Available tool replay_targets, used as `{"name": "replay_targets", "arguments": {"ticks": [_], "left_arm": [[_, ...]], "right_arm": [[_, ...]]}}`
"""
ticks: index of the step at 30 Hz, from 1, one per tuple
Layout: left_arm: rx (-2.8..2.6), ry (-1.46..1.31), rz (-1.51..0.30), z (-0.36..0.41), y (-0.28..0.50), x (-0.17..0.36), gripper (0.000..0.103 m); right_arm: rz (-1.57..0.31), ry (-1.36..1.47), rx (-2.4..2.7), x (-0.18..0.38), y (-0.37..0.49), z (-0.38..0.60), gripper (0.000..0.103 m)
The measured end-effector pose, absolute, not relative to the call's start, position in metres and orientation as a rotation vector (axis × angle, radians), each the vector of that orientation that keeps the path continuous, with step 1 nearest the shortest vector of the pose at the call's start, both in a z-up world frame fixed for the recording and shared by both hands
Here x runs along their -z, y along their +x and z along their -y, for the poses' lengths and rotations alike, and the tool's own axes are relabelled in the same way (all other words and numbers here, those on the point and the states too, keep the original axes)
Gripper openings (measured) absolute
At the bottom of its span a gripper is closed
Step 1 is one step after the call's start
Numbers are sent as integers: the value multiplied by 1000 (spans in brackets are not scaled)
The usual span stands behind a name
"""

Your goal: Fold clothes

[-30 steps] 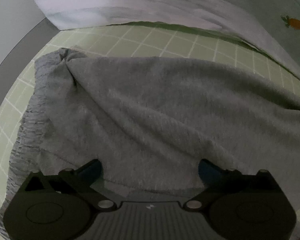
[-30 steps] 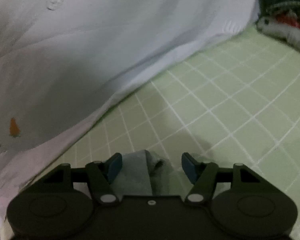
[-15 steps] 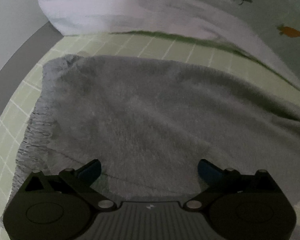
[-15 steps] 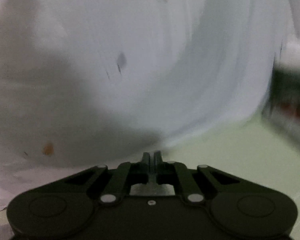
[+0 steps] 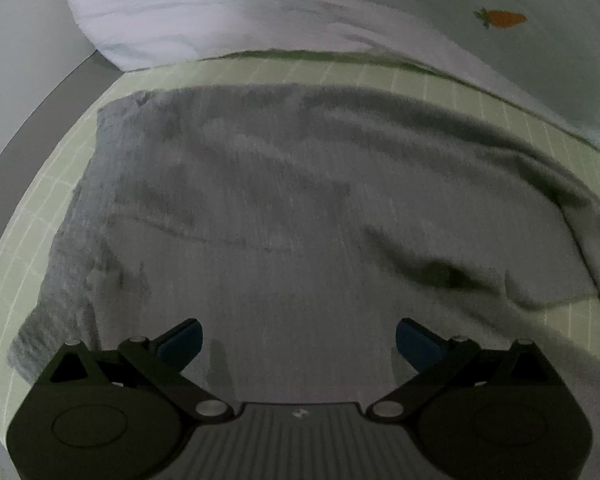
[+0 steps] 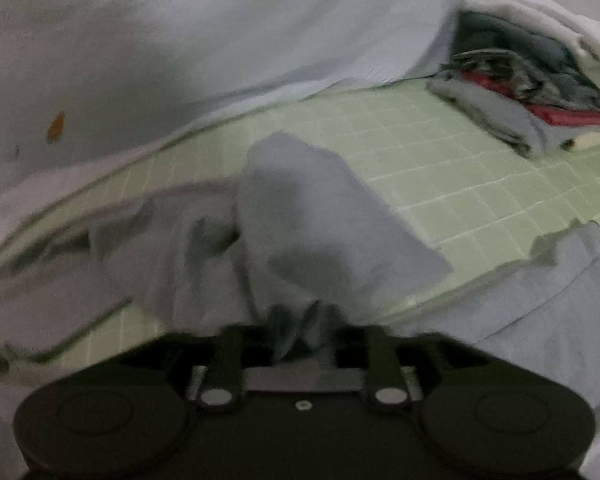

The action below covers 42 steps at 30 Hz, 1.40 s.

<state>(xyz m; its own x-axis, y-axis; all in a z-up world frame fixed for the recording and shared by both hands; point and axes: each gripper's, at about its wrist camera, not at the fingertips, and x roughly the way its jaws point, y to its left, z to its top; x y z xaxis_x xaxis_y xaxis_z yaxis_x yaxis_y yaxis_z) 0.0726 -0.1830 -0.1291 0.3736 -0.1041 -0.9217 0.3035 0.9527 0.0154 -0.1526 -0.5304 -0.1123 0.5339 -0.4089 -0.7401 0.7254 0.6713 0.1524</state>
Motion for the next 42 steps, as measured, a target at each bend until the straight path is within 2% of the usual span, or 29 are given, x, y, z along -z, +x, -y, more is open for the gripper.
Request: {"name": "replay_targets", "arguments": {"ticks": [3,4,5,7,10,14,21,22,23,24,25,26,27,30,36,38,39,40,41,42], "left_arm": [[254,193,-1174,184,59,130,101],[250,195,-1173,184,55,129,101],[246,196,-1173,185,50,127,101],[237,203,-1170,187,43,125,101],[226,209,-1166,192,34,122,102],[197,198,-1170,199,24,120,102],[149,173,-1223,208,5,126,102],[142,179,-1227,211,2,127,102],[141,188,-1229,213,0,127,102],[139,197,-1231,216,-3,127,102],[139,210,-1229,218,-5,126,102],[138,223,-1227,221,-8,126,102],[136,238,-1224,222,-10,125,102],[132,271,-1215,226,-15,123,102],[112,280,-1215,229,-17,122,102],[109,280,-1218,230,-17,122,102],[109,281,-1218,229,-16,122,102],[109,282,-1218,229,-16,122,102],[106,285,-1215,229,-15,122,102],[101,287,-1212,227,-15,121,102]], "right_arm": [[-678,457,722,107,-154,548,49],[-674,447,726,108,-149,557,59],[-672,437,728,109,-145,566,76],[-681,410,692,118,-130,585,98],[-727,350,623,131,-101,611,98],[-765,335,538,148,-73,635,103],[-854,257,400,156,-60,652,102],[-863,243,402,154,-58,653,97],[-851,233,375,152,-59,655,82],[-840,211,338,150,-60,656,71],[-831,190,301,147,-61,658,48],[-829,171,270,144,-61,659,18],[-827,152,242,141,-61,660,3],[-780,55,264,127,-60,669,4],[-695,-44,563,101,-53,747,4],[-703,-33,652,99,-51,774,6],[-720,-29,697,99,-50,784,11],[-734,-34,748,100,-52,791,31],[-735,-33,780,99,-56,794,57],[-722,-19,800,99,-63,795,64]]}}
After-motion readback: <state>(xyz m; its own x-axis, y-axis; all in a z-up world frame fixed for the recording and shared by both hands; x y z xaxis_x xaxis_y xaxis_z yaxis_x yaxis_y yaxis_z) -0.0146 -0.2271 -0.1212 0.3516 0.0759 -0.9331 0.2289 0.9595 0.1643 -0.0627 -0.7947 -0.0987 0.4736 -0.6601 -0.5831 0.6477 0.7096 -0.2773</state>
